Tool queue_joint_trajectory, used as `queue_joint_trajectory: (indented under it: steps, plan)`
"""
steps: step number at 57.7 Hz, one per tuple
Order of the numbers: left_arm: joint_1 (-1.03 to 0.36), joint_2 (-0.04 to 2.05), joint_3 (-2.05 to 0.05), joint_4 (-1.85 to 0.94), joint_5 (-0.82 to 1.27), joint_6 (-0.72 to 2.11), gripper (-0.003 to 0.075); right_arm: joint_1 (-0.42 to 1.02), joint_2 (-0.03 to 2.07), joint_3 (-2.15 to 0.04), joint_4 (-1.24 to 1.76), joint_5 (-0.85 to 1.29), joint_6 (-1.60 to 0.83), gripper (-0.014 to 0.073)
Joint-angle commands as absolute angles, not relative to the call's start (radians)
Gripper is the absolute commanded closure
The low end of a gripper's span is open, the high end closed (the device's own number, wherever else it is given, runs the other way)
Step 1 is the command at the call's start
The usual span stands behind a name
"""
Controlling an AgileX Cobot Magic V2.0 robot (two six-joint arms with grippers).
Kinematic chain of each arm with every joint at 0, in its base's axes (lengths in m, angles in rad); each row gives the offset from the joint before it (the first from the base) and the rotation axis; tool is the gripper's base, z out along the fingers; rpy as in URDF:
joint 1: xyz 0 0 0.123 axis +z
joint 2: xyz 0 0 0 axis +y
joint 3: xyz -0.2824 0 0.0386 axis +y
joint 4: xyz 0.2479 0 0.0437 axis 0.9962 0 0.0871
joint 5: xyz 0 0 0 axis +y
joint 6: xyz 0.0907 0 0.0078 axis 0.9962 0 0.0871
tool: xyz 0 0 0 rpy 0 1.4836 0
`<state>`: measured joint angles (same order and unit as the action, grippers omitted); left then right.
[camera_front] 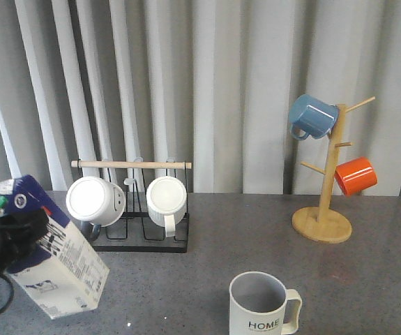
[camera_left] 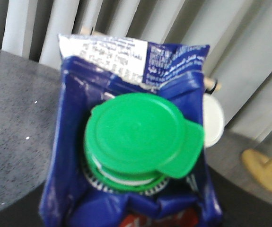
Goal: Place milk next to cup
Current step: 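Lift the milk carton with the left gripper and carry it toward the HOME mug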
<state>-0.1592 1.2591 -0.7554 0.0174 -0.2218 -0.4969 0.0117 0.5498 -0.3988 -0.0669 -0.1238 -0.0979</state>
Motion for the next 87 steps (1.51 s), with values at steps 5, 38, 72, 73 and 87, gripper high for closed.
queue_joint_trajectory:
  steps: [5, 38, 72, 73, 87]
  plan:
    - [-0.165, 1.116, -0.783, 0.01, -0.308, -0.615, 0.0637, 0.007, 0.552, -0.43, -0.072, -0.193, -0.102, 0.0602]
    - [-0.165, 1.044, -0.783, 0.094, -0.225, -0.377, 0.0637, 0.007, 0.552, -0.43, -0.072, -0.193, -0.102, 0.0602]
    - [-0.5, 1.148, -0.782, -0.703, -0.414, 0.614, 0.0637, 0.007, 0.552, -0.43, -0.072, -0.193, -0.102, 0.0602]
    - [-0.518, 1.156, -0.782, -0.728, -0.432, 0.634, 0.0637, 0.007, 0.552, -0.43, -0.072, -0.193, -0.102, 0.0602]
    - [-0.765, 1.33, -0.818, -1.047, -0.761, 0.73, 0.0637, 0.007, 0.552, -0.43, -0.072, -0.191, -0.102, 0.0602]
